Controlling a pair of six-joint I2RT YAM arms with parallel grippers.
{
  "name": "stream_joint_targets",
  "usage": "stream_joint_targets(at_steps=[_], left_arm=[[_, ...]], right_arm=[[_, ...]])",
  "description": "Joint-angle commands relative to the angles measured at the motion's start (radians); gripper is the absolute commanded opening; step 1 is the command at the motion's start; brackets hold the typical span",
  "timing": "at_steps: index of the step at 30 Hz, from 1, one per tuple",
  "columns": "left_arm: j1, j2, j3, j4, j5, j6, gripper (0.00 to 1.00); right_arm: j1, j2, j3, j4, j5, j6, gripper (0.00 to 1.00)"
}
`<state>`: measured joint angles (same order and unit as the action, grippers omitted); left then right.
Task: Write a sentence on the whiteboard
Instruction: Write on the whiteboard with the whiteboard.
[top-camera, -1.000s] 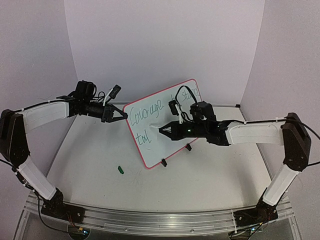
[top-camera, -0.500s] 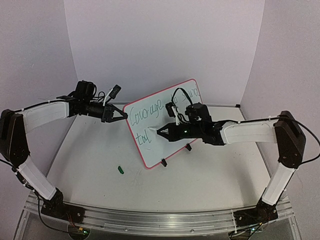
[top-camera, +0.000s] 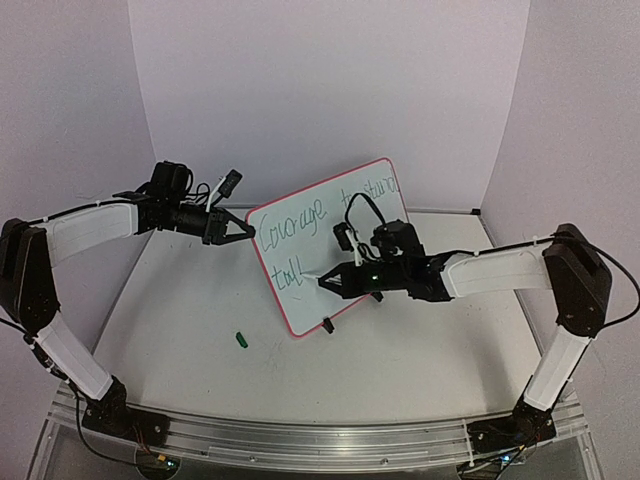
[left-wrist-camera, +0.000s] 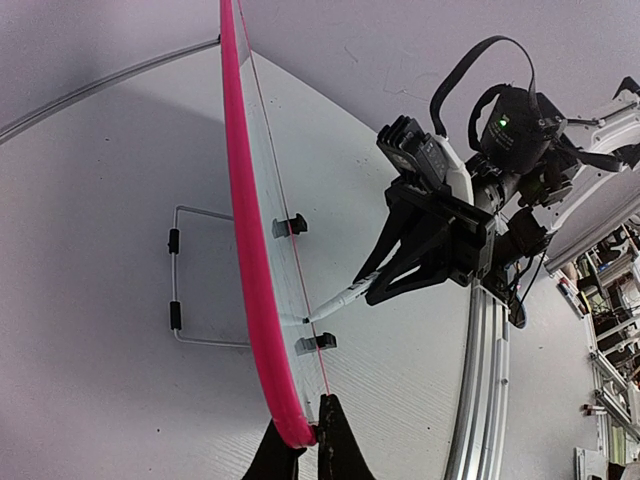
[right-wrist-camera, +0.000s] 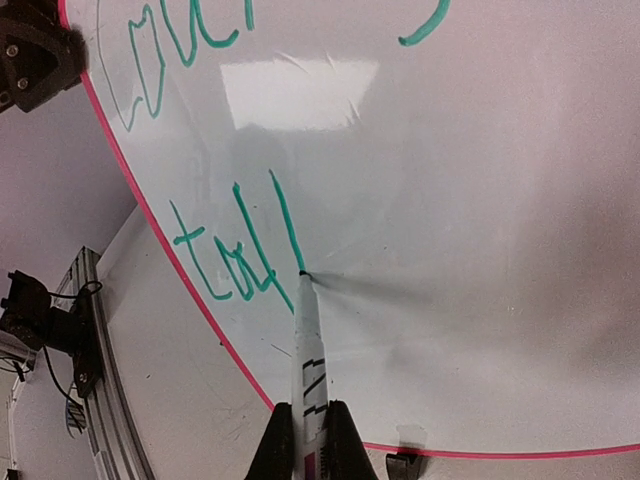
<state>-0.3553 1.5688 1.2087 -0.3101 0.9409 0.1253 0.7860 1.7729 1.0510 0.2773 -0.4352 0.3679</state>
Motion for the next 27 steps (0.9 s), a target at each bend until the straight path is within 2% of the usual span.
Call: stream_joint_targets(at_steps=[1,20,27], left_arm=[[-0.031,0.009,0.006,-0.052,-0.034,0.091,0.0],[-0.033,0.002,0.005,-0.052,-0.037,0.092,0.0],[-0.033,0.0,0.005,-0.052,-0.035,0.092,0.0]], right_arm=[[-0.004,-0.014,-0.016,0.002,0.044,0.012,0.0],[-0.005,-0.126,-0.009,-0.033,0.103,-0.018,0.0],[-0.005,-0.106,-0.037,-0.029,0.109,0.0,0.0]])
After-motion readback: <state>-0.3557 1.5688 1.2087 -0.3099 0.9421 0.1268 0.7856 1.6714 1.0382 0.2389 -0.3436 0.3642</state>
